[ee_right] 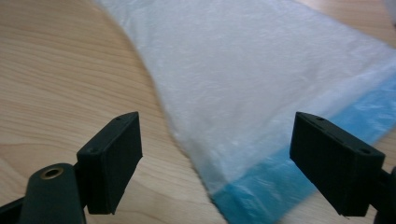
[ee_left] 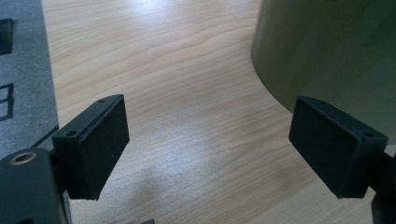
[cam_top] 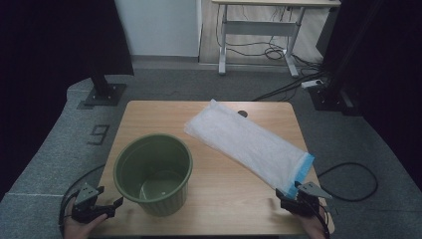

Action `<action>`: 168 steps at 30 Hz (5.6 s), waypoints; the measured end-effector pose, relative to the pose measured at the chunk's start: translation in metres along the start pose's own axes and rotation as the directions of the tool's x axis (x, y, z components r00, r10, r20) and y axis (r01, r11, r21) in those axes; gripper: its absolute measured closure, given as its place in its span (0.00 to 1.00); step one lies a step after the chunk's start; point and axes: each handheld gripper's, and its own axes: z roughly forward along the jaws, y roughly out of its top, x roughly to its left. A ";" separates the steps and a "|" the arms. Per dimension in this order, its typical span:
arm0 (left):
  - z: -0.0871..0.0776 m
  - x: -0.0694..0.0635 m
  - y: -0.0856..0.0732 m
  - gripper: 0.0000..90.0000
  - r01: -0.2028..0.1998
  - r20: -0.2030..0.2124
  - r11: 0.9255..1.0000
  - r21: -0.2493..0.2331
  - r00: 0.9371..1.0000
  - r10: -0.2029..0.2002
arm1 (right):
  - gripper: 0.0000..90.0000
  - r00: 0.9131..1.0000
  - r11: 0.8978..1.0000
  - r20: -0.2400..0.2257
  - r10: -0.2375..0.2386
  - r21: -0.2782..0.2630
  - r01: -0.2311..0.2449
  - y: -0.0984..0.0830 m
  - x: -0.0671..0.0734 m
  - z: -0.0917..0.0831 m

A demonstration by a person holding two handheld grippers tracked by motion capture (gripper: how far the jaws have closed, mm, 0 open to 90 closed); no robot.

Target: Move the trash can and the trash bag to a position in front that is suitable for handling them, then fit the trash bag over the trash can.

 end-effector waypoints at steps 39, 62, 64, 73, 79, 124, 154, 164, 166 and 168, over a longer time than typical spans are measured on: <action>0.031 -0.080 0.053 0.18 -0.275 0.320 0.957 -0.090 0.902 0.289 | 0.23 0.999 0.996 -0.029 -0.030 -0.080 0.027 0.004 0.008 -0.007; 0.084 -0.130 0.096 0.17 -0.349 0.308 0.935 -0.059 0.885 0.350 | 0.22 1.000 0.998 -0.025 0.005 -0.065 -0.006 -0.001 -0.001 -0.014; 0.089 -0.133 0.098 0.17 -0.337 0.311 0.940 -0.059 0.888 0.338 | 0.22 1.000 0.998 -0.029 0.003 -0.061 -0.005 -0.001 -0.001 -0.014; 0.083 -0.128 0.095 0.18 -0.319 0.225 0.947 -0.043 0.920 0.321 | 0.22 1.000 0.999 -0.029 -0.005 -0.046 0.004 -0.002 0.001 -0.011; 0.068 -0.106 0.080 0.18 -0.264 0.171 0.964 -0.015 0.950 0.263 | 0.20 1.000 1.000 -0.024 -0.008 -0.027 0.007 -0.002 0.003 -0.009; 0.068 -0.070 0.050 0.19 -0.138 0.143 0.989 0.060 0.981 0.128 | 0.99 0.997 0.981 0.052 0.054 0.183 -0.063 0.014 -0.005 0.020; 0.046 -0.032 0.042 0.21 -0.017 0.122 1.000 0.000 0.992 0.017 | 0.29 0.978 0.976 -0.119 -0.173 0.111 0.186 0.076 0.087 0.113; 0.047 -0.029 0.048 0.21 -0.011 0.153 1.000 -0.020 0.988 0.014 | 0.32 0.978 0.970 -0.141 -0.151 0.169 0.174 0.073 0.091 0.137; 0.047 -0.029 0.047 0.21 -0.012 0.153 1.000 -0.017 0.988 0.015 | 0.34 0.979 0.972 -0.154 -0.134 0.170 0.160 0.072 0.092 0.140; 0.047 -0.028 0.047 0.21 -0.005 0.149 1.000 -0.018 0.989 0.007 | 0.35 0.981 0.975 -0.149 -0.120 0.169 0.145 0.073 0.093 0.141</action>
